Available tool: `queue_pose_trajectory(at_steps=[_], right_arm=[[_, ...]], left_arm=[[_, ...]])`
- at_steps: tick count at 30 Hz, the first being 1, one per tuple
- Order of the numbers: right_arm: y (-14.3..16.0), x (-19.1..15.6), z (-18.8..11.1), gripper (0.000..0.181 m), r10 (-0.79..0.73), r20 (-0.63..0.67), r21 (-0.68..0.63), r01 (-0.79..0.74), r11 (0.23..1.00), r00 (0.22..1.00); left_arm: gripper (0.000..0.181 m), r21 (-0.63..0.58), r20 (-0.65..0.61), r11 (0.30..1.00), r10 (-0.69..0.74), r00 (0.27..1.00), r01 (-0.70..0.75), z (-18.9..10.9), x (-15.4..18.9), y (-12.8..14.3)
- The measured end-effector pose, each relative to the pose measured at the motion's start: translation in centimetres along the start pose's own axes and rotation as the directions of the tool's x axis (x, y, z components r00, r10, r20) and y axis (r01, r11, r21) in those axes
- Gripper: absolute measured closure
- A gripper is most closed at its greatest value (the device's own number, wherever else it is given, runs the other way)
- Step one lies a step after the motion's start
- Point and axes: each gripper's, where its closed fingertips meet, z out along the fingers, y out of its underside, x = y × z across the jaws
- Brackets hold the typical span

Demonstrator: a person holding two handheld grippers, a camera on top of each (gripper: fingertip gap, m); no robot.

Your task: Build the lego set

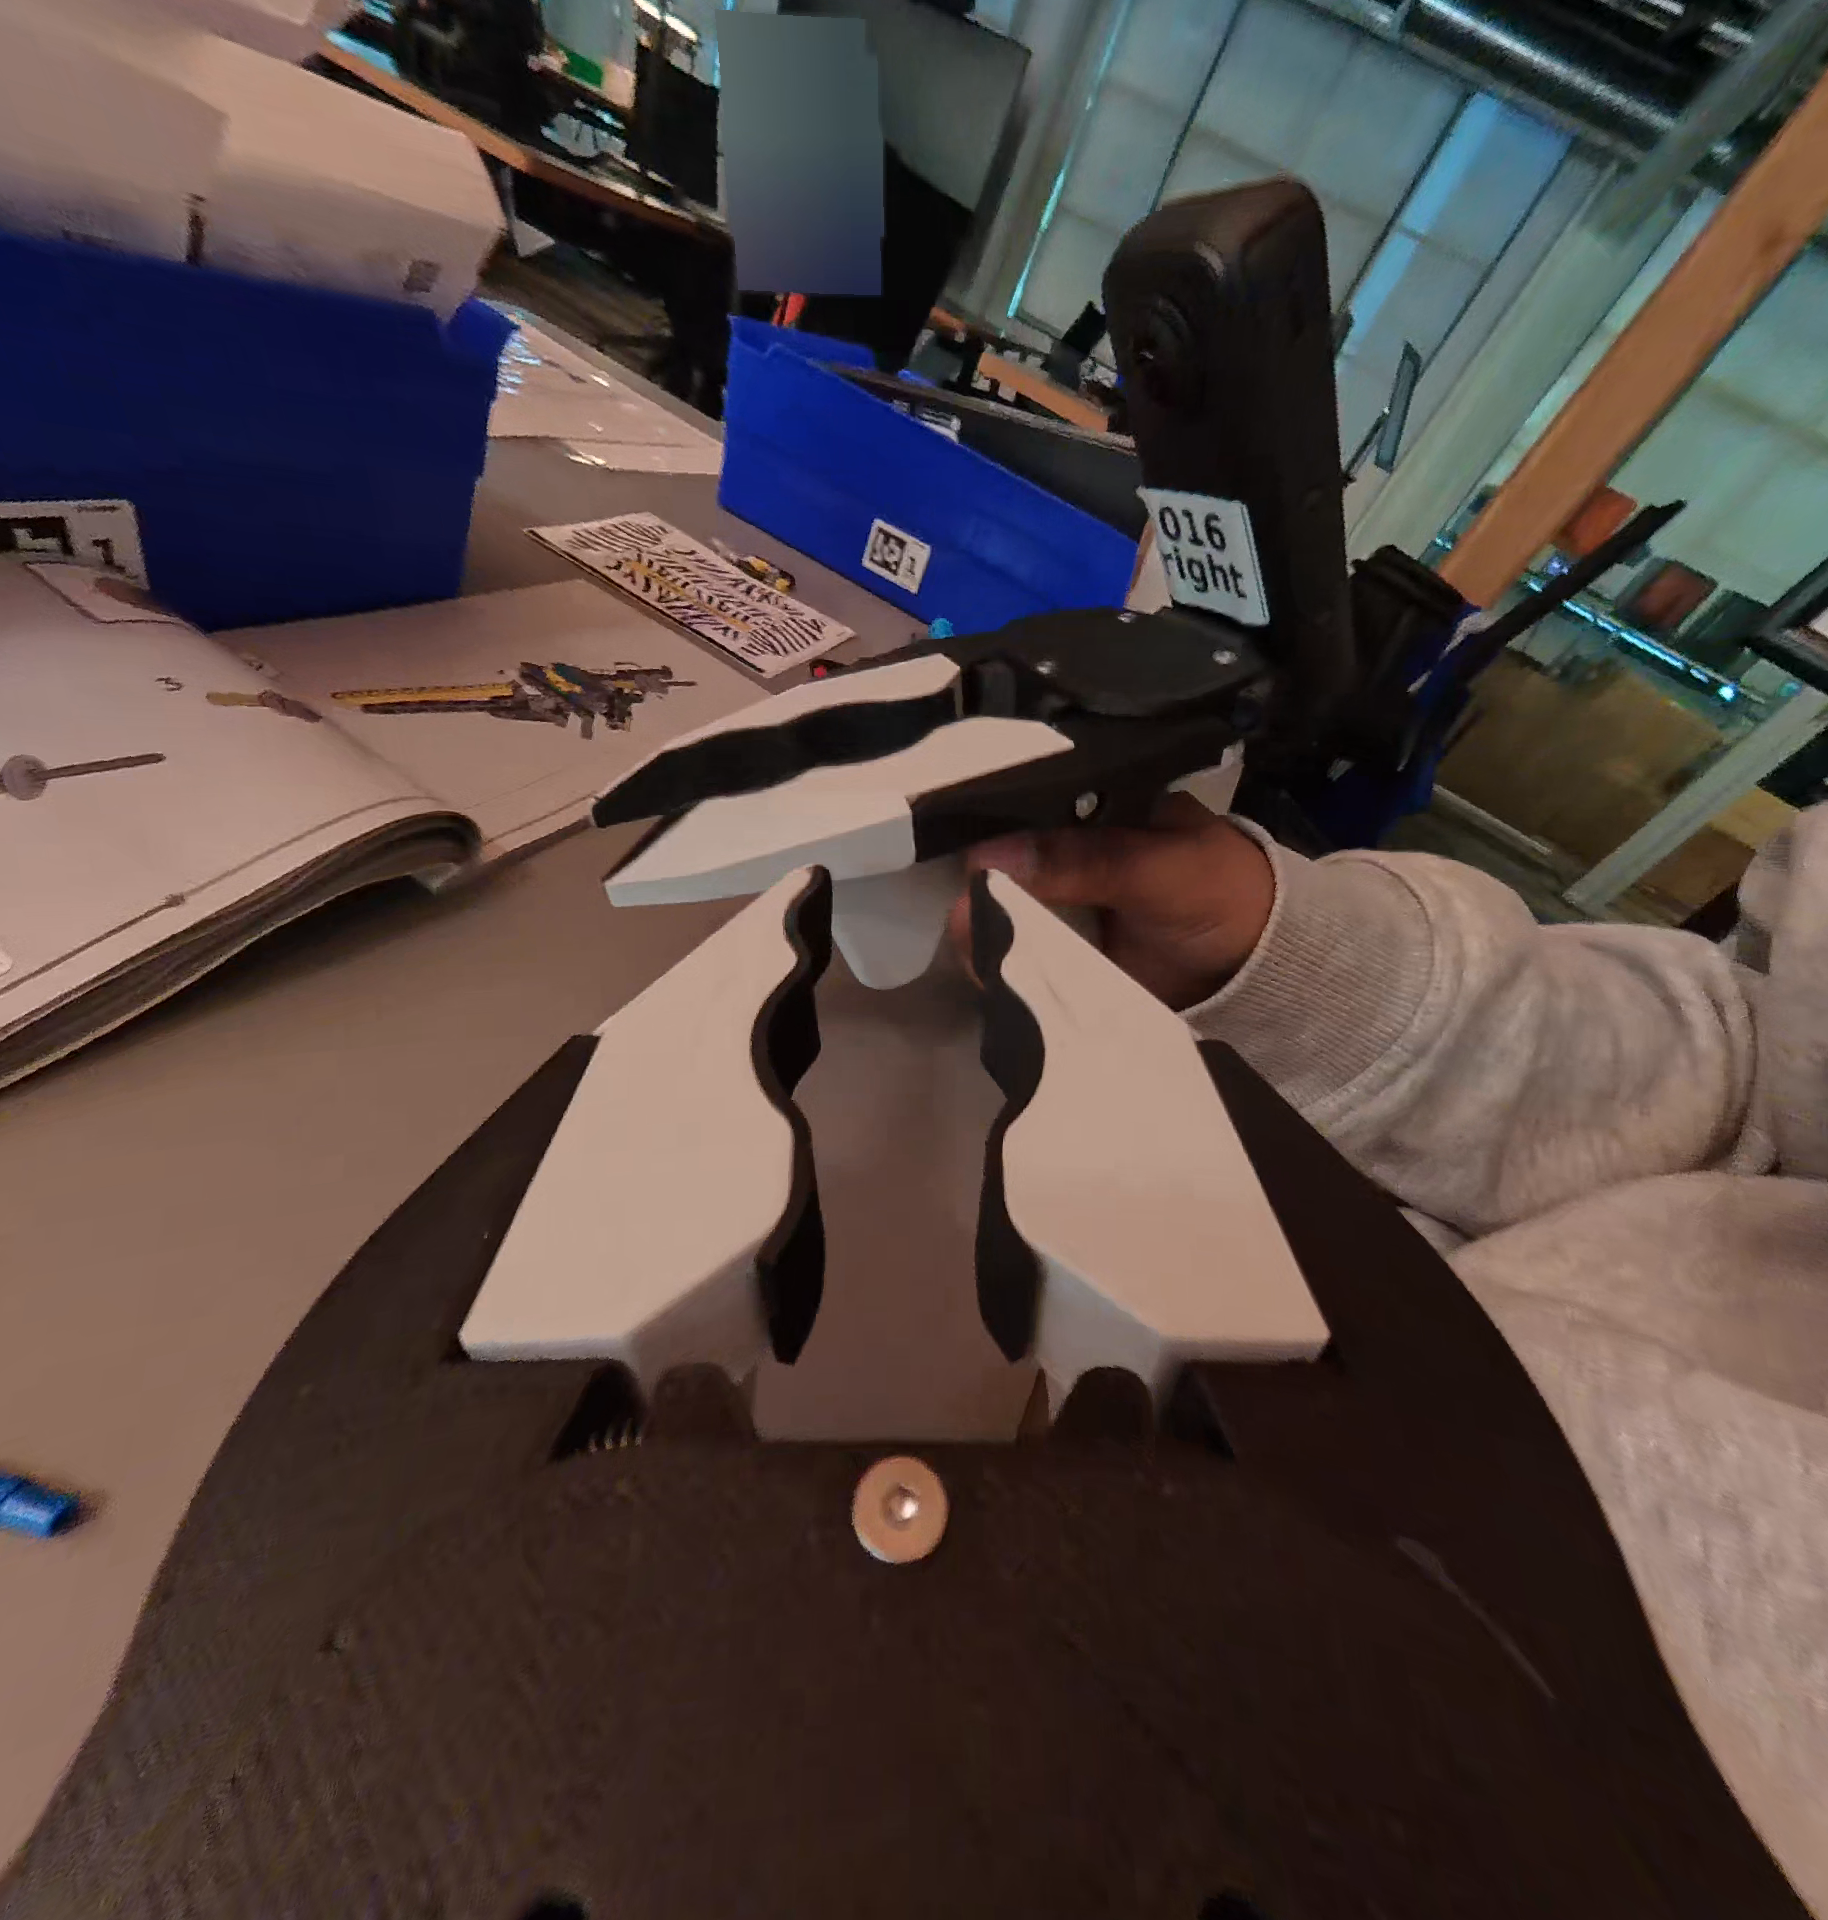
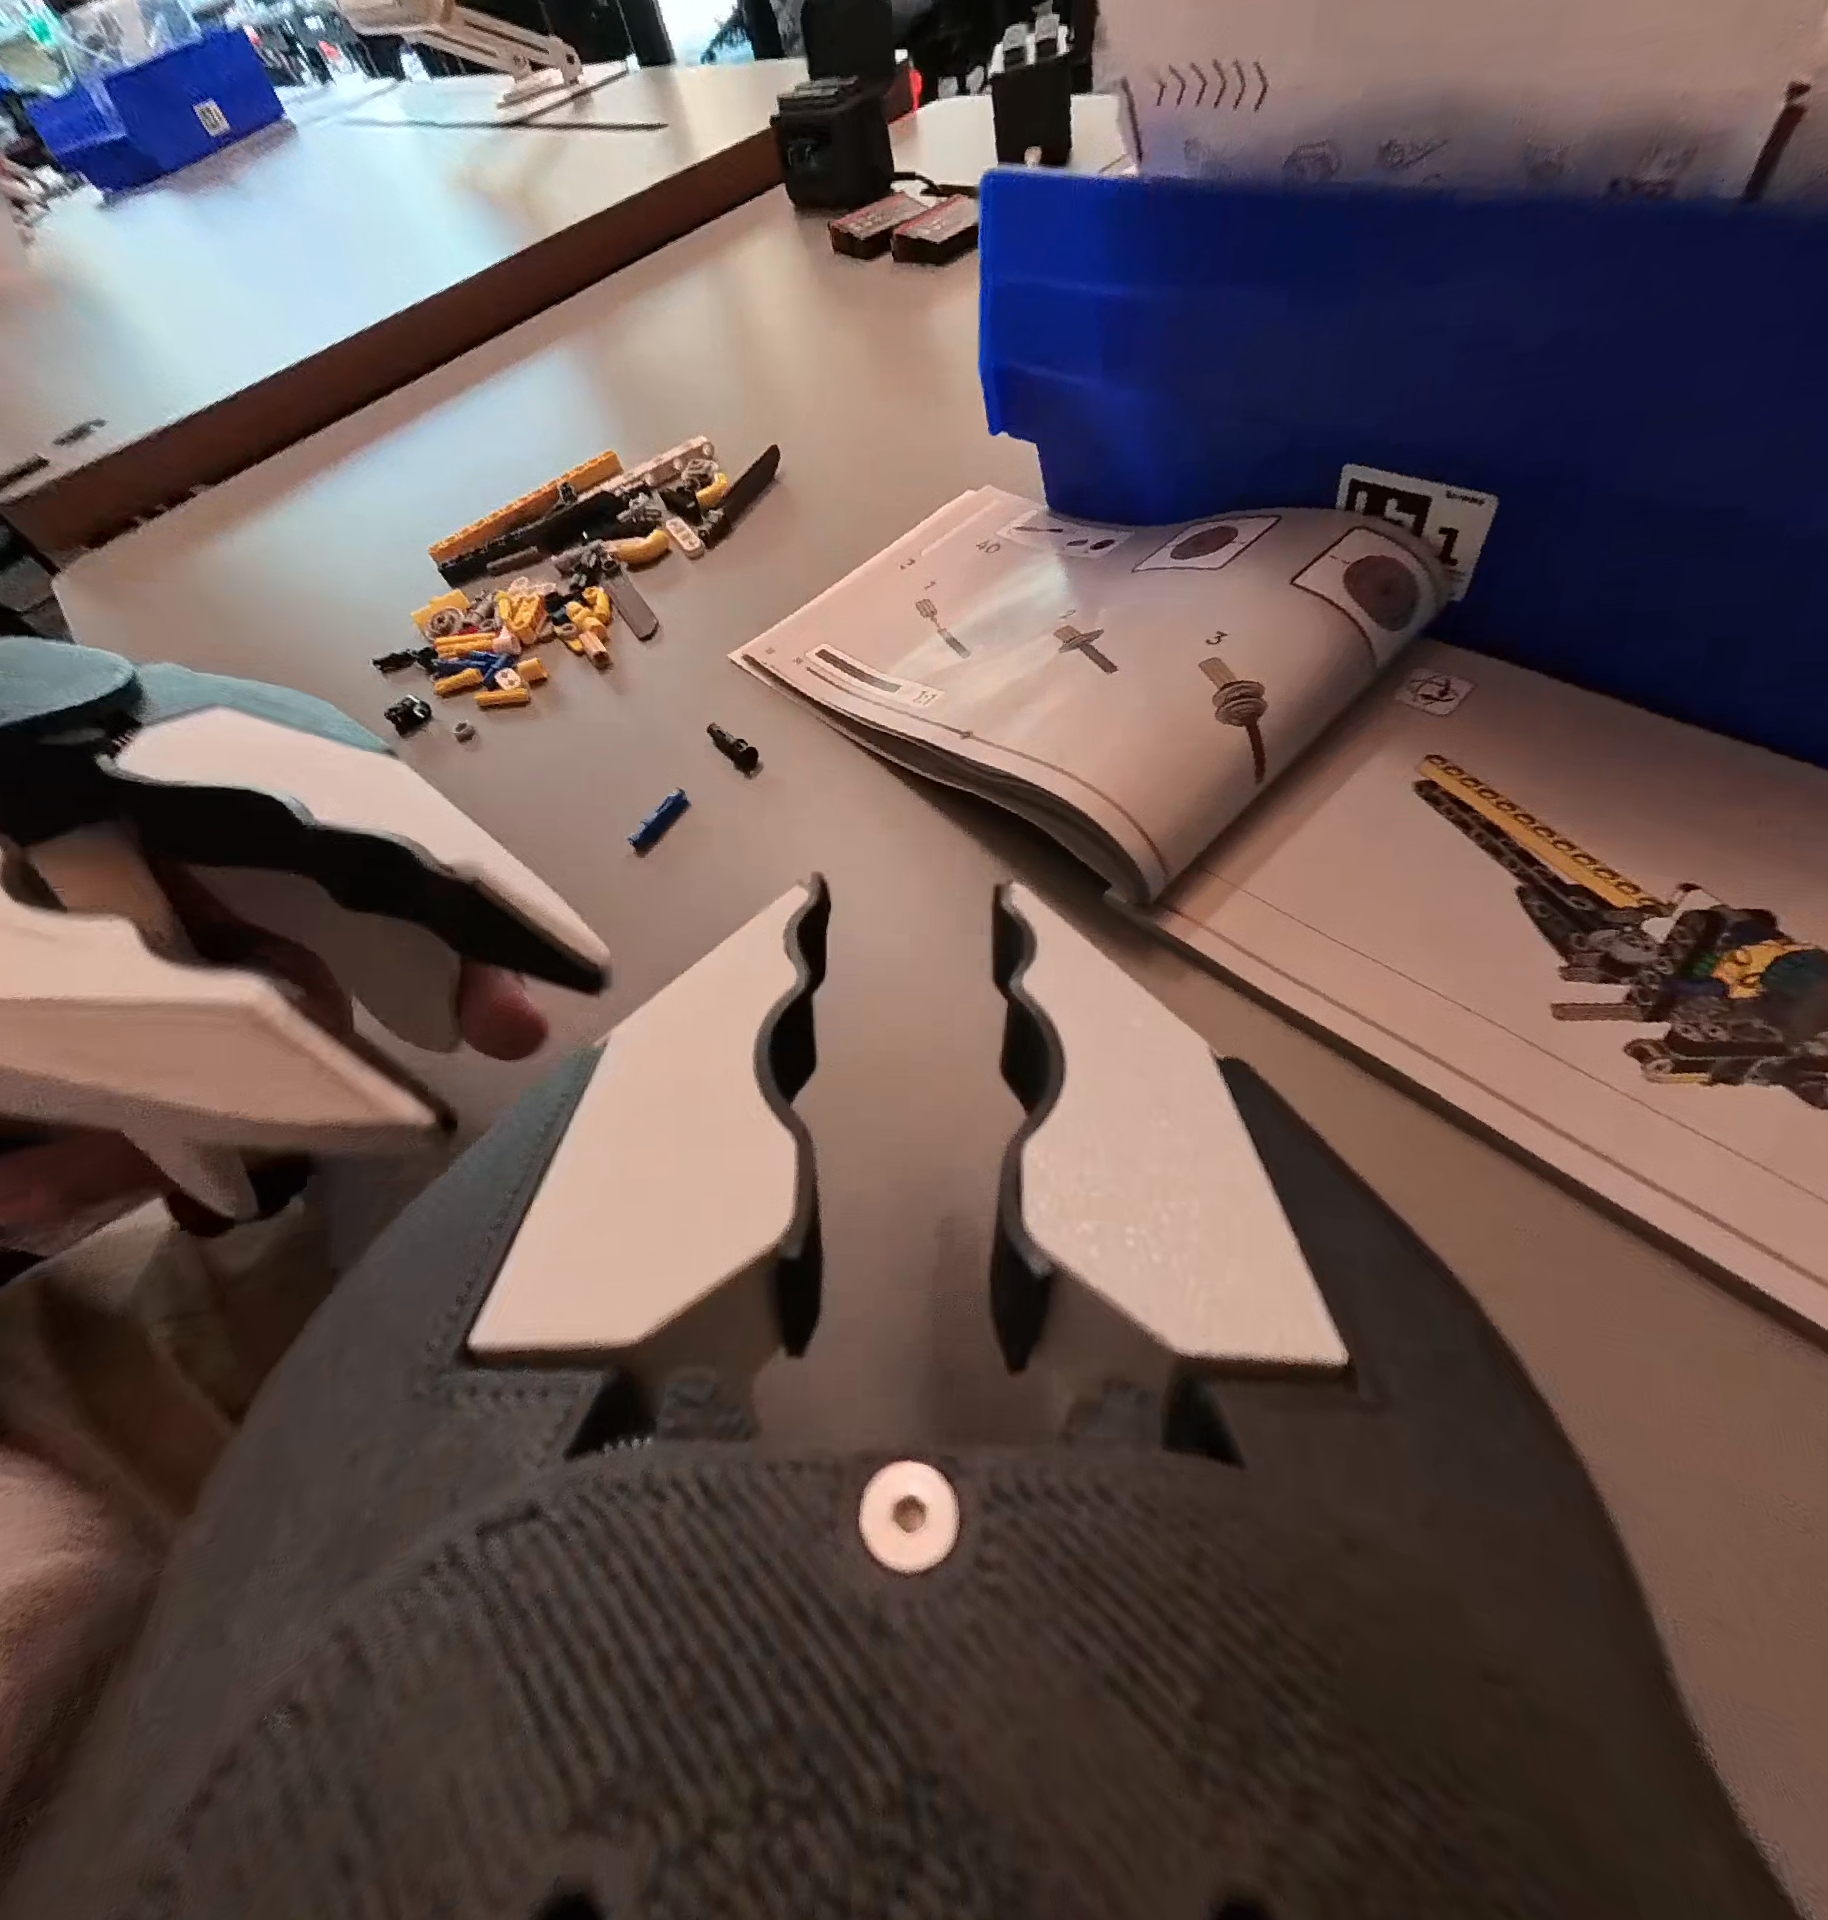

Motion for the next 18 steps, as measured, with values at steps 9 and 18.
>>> queue_pose_trajectory(at_steps=[9,18], right_arm=[[1.5,-1.4,0.2,0.144,-0.159,-0.051,-0.06,0.156,0.986,0.986],[1.6,-1.4,0.3,0.147,-0.17,-0.057,-0.063,0.167,0.984,0.984]], left_arm=[[0.152,0.068,0.086,0.996,0.058,0.995,-0.064,-0.5,-0.2,-0.6],[0.149,0.079,0.088,0.996,0.039,0.995,-0.045,-0.3,-0.1,-0.7]])
